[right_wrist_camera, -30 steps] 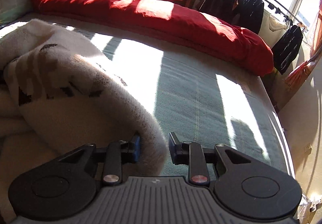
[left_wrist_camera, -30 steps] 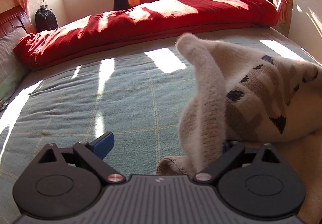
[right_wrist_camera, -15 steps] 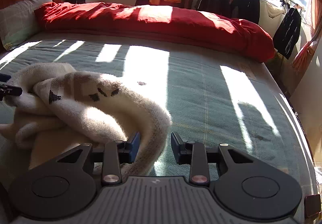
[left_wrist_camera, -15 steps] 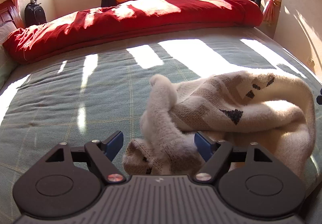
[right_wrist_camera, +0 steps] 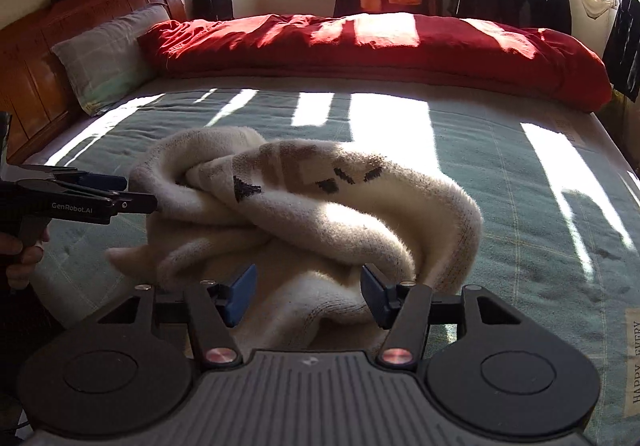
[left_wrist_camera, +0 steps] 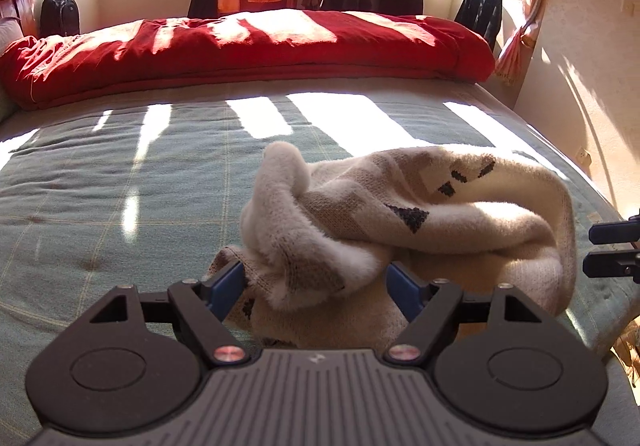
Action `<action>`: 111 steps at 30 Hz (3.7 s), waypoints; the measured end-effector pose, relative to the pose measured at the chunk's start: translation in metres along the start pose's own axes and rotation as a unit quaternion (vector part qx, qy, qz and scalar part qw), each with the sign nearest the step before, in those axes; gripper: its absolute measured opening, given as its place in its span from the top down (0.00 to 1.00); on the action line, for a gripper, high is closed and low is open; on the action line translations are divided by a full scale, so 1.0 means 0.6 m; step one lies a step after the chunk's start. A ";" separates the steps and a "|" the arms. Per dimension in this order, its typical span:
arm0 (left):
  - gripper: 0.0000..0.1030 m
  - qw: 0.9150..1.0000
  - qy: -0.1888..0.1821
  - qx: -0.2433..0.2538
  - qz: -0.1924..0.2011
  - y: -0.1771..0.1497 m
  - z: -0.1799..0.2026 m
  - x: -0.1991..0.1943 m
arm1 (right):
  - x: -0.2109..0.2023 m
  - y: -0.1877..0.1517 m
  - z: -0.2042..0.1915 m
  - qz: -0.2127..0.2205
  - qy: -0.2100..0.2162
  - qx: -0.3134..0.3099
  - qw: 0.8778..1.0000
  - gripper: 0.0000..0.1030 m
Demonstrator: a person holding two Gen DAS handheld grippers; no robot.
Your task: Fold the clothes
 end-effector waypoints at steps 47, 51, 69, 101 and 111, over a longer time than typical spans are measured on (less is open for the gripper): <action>0.81 0.976 0.210 0.001 -0.051 0.211 -0.274 0.209 | 0.085 0.026 0.072 -0.005 -0.001 0.077 0.997 0.38; 0.81 0.968 0.238 -0.032 -0.073 0.199 -0.330 0.237 | 0.103 0.021 0.078 -0.014 -0.005 0.085 0.996 0.37; 0.50 0.971 0.204 0.035 -0.118 0.157 -0.277 0.157 | 0.104 0.033 0.080 -0.011 0.019 0.110 0.994 0.34; 0.30 0.991 0.094 -0.089 -0.017 0.004 -0.141 -0.038 | -0.060 0.017 0.023 0.039 -0.004 0.074 0.997 0.27; 0.29 0.991 0.084 -0.103 -0.018 -0.019 -0.149 -0.048 | 0.008 0.028 -0.008 0.004 0.017 0.049 0.999 0.27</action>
Point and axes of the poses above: each gripper's, at about its wrist camera, not at the fingertips, and x roughly the way its jaws point, z to its right, y to its top, the point moved 3 cm from there along x, roughly the way its jaws point, and after that the axes turned 14 degrees about -y, right-handed, at the moved point
